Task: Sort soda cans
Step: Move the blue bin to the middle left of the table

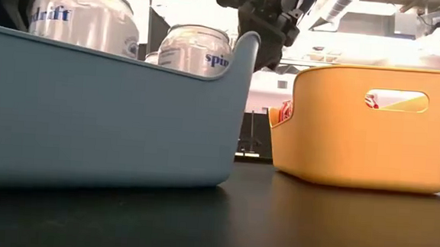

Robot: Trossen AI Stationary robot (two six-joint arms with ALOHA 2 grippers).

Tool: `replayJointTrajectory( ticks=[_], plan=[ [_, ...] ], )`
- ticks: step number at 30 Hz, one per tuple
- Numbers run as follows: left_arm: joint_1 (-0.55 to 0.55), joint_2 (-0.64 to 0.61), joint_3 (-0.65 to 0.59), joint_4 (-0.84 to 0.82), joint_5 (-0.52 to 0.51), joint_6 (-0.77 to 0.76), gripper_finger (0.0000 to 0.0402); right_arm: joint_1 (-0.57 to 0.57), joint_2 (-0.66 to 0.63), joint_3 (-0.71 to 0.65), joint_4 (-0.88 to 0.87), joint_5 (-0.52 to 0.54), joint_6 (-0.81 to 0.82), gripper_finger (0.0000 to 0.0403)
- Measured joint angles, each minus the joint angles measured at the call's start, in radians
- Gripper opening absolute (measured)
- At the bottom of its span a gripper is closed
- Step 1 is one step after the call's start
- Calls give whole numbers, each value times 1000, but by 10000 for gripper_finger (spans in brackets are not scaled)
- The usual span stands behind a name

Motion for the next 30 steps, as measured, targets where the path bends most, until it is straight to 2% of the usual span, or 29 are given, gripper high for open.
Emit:
replayJointTrajectory(
  ticks=[7, 11, 15, 18, 25, 30],
  plan=[
    [-10, -46, 14, 10, -23, 0, 0, -2, 0, 0, -1, 11, -20, 4],
    [-47, -86, 53, 16, -103, 22, 0, -11, 0, 0, 0, 30, -40, 4],
    [-87, -110, 66, 178, -128, 152, 0, -25, 0, 0, 4, 36, -57, 4],
    [-106, -103, 66, 301, -25, 245, 0, -29, 0, 1, 4, 38, -69, 4],
    [-113, -19, 42, 448, 179, 243, 0, -44, 0, 1, 4, 38, -88, 4],
    [-114, 75, 40, 610, 380, 324, 0, -49, 0, 1, 18, 41, -91, 4]
  ],
)
